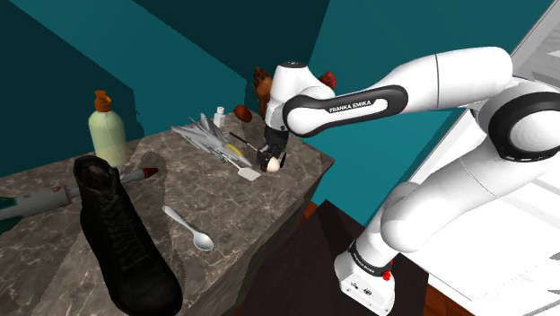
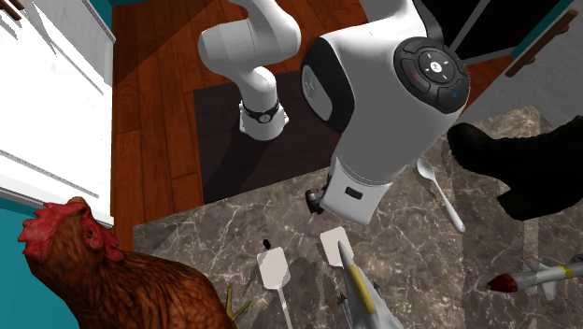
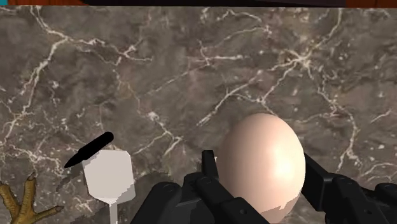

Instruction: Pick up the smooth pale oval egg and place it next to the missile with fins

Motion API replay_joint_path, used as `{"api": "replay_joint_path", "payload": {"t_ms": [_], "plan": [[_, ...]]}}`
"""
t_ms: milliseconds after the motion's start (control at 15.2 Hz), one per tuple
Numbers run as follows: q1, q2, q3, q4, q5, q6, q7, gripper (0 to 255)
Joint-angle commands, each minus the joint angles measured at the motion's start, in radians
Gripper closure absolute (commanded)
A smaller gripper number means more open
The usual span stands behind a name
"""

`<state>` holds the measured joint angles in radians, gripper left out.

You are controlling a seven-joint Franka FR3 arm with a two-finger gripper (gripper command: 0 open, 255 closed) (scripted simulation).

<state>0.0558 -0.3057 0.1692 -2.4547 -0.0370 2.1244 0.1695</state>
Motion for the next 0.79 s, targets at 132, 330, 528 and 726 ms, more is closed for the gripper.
{"api": "replay_joint_path", "payload": {"t_ms": [132,330,528,726], "plan": [[0.002,-0.029,-0.002,0.032,0.006,-0.06,-0.006,255],[0.003,-0.044,-0.005,0.06,0.008,-0.103,-0.011,255],[0.003,-0.056,-0.007,0.09,0.01,-0.145,-0.015,255],[0.003,-0.067,-0.009,0.122,0.011,-0.187,-0.019,255]]}}
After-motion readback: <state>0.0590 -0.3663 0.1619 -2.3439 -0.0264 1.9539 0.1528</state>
